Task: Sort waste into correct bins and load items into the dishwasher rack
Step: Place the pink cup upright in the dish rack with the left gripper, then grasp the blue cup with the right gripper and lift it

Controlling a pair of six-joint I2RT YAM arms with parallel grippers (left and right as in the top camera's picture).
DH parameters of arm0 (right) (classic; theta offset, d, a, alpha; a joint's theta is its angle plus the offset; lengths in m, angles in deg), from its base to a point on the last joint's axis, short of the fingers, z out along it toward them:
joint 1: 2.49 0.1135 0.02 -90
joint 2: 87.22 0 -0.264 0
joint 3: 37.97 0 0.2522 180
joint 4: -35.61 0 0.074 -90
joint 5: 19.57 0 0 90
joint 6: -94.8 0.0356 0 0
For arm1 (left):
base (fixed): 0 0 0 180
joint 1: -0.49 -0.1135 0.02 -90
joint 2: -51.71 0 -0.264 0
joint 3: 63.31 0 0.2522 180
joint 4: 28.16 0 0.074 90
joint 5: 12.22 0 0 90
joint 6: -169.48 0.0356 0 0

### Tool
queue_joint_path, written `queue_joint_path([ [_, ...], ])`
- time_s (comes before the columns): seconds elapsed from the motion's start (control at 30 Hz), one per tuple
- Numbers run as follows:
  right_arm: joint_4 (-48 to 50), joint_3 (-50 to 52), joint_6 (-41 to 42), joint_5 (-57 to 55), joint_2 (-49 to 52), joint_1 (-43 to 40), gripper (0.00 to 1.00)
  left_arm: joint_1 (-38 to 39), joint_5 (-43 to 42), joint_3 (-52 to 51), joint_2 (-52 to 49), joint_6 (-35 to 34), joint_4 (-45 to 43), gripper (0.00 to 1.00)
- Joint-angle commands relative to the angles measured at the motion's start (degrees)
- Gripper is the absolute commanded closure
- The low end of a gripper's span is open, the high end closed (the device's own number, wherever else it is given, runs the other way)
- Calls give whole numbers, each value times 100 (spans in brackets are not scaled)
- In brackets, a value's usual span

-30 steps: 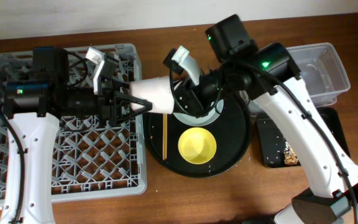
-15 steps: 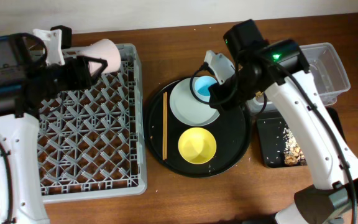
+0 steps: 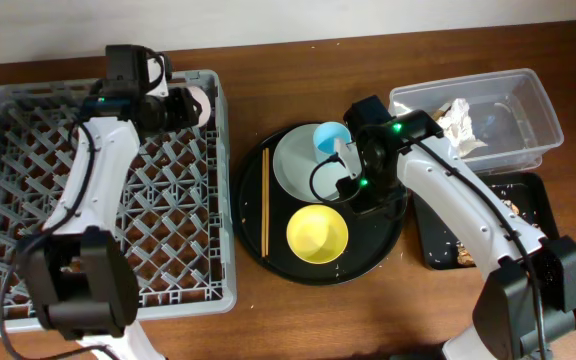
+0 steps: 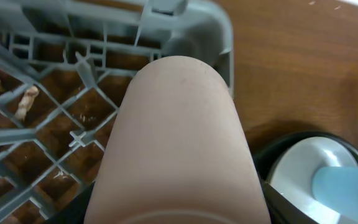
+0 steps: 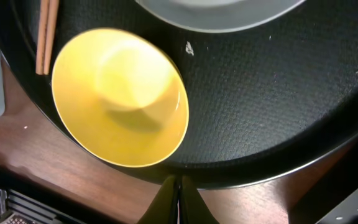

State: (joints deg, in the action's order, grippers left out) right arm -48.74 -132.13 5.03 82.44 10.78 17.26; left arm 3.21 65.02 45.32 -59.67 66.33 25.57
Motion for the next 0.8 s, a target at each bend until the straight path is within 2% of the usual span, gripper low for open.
queue_joint_path([
  [0.0, 39, 33, 52, -46, -101, 11, 94, -26, 57, 42, -179, -76, -2, 64],
  [0.03, 39, 33, 52, -46, -120, 11, 94, -26, 59, 42, -188, -76, -4, 51],
  [0.13, 101, -74, 50, -48, -256, 2, 94, -66, 59, 107, -186, -76, -52, 1],
  [0.17, 83, -188, 50, -48, -308, 2, 94, -90, 59, 153, -184, -76, -37, 1],
  [0.27, 94, -942, 48, -48, -664, 4, 83, -173, 57, 363, 0, -74, 214, 1],
  [0.3, 219, -1099, 46, -48, -728, 4, 65, -177, 55, 415, 166, -74, 396, 1],
  [0.33, 439, -1130, 48, -48, -745, 4, 10, -177, -13, 424, 363, -74, 592, 3],
  [0.37, 627, -1126, 26, -50, -737, 4, 1, -177, -170, 424, 579, -74, 835, 3],
  [0.47, 1106, -1099, -39, -72, -494, 7, 1, -177, -605, 424, 1266, -72, 2361, 1],
  [0.53, 1462, -1025, -39, -72, -275, 11, 27, -175, -520, 422, 1482, -68, 3344, 1],
  [0.57, 1624, -994, -42, -76, -175, 11, 32, -166, -472, 422, 1508, -66, 3727, 1],
  [0.6, 1862, -964, -66, -164, 7, 11, 42, -162, -426, 413, 1508, -55, 4002, 1],
  [0.67, 2146, -960, -153, -221, 302, 11, 58, -162, -249, 310, 1508, -24, 4183, 1],
  [0.77, 2531, -960, -177, -219, 811, 11, 59, -160, -131, 92, 1508, -24, 4164, 1],
])
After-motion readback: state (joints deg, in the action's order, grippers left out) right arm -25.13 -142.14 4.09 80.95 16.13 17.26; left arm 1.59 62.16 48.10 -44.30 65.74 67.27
